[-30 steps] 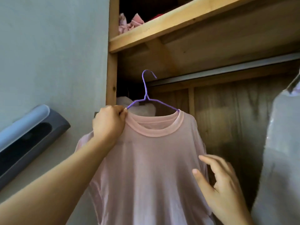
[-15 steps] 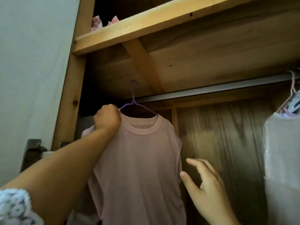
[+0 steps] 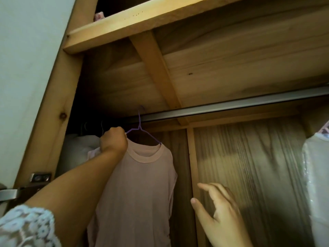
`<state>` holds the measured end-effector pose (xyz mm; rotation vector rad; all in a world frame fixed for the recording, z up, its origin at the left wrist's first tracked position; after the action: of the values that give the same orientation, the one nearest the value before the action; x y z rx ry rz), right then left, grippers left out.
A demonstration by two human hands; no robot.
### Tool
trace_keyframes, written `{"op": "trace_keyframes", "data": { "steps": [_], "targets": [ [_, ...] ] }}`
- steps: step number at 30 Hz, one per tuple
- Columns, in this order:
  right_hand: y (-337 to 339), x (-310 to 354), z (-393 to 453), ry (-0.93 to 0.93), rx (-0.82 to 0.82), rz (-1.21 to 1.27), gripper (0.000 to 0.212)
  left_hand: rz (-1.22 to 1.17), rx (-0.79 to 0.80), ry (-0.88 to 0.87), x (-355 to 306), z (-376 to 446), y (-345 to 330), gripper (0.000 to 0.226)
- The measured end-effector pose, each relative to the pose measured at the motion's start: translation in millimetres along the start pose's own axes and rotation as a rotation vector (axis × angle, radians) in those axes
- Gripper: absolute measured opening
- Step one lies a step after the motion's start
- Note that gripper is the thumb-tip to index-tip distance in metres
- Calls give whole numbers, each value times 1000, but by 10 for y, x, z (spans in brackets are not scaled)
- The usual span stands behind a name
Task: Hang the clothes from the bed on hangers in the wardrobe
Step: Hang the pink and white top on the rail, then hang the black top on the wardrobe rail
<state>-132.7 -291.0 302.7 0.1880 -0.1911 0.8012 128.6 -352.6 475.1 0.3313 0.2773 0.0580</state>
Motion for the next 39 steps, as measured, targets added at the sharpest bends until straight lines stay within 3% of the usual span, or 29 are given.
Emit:
{"op": "trace_keyframes", "data": {
  "steps": [5, 11, 15, 23, 26, 32, 36, 39],
  "targets": [
    [-5, -36, -9, -50, 68, -76, 35, -13, 49, -28, -3, 95, -191, 28],
    [-22, -115, -44, 7, -15, -72, 34, 10, 50, -37, 104, 39, -271, 28],
    [75, -27, -74, -19, 32, -58, 35, 79, 63, -47, 20, -75, -160, 32],
    [218, 93, -278, -30, 67, -4, 36, 121, -115, -373, -161, -702, 169, 39],
    [265, 145, -393, -16, 85, 38, 35, 71, -69, -460, -159, -1109, 320, 38],
    [373, 387, -790, -21, 131, 160, 31, -18, 242, -237, 40, -2253, 818, 38],
    [437, 712, -1257, -27, 173, 325, 31, -90, 347, -109, 296, -3206, 1437, 32],
    [496, 1124, -1698, -24, 220, 509, 31, -9, 426, -26, 616, -3926, 1994, 32]
  ]
}}
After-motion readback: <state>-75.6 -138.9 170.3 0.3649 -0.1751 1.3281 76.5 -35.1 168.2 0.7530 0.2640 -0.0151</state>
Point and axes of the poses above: each hand's wrist, its own z-axis towards the middle knuckle, its own y-axis out of the back of the hand, x = y × z, the point moved 3 cm from there along z, towards the middle knuckle, and after that the axes turned 4 degrees about -x, right-handed, at the moved point
